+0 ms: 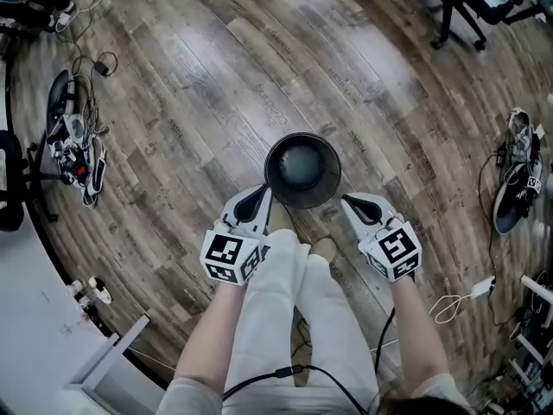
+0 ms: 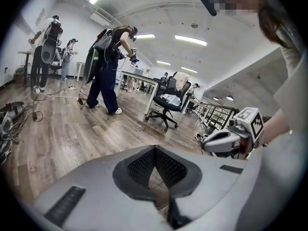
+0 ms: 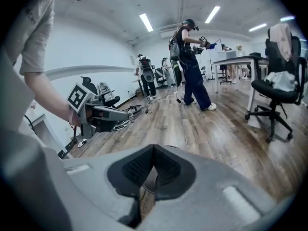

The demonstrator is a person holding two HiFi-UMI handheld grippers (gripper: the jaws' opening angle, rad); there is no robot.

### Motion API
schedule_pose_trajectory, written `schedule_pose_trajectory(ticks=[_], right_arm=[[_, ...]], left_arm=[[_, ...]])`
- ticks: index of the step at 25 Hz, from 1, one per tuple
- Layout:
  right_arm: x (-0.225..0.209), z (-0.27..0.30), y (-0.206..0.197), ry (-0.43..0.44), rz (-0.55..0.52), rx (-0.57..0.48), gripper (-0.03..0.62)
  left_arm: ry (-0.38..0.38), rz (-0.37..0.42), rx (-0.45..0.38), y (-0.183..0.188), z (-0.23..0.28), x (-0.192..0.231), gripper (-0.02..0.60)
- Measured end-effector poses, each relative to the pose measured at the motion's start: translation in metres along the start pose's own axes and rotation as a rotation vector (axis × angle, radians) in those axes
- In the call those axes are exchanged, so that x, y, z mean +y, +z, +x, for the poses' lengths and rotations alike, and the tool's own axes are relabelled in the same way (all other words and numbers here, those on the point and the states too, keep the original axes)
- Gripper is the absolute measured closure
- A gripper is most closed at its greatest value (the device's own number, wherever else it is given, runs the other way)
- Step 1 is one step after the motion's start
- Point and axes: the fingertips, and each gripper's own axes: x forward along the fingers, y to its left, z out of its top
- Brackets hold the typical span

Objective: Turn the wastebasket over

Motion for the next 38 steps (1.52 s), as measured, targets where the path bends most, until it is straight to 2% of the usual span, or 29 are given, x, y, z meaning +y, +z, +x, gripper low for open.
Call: schedule_pose_trajectory(ticks=[7,18,25,30,35,38], right_arm=[[0.017,-0.057,0.065,-0.069,-0.015,-0.106,0.594],[0.054,-0.147,0.161,-0.117,0.011,-0.210,0.594],[0.077,-0.209,0.216,-0.150,0.005,-0.300,0.595],[0.093,-0.249,0.255,-0.165,0.014,-0.367,0.595],[0.113,-0.285,0.287,-0.164,-0.013,-0.410,0.595],[0.122,-0.305,0.298,-0.170,-0.025,-0.425,0.595]], left_arm=[[0.003,0.061,-0.089,0.059,-0.043,-0.033,0.583],[-0.009,0.140,-0.203,0.165,-0.115,-0.091,0.583],[-0.013,0.167,-0.282,0.222,-0.166,-0.134,0.583],[-0.016,0.159,-0.337,0.261,-0.203,-0.158,0.583],[-0.028,0.202,-0.375,0.292,-0.234,-0.177,0.583],[-0.029,0.194,-0.391,0.304,-0.250,-0.183,0.583]])
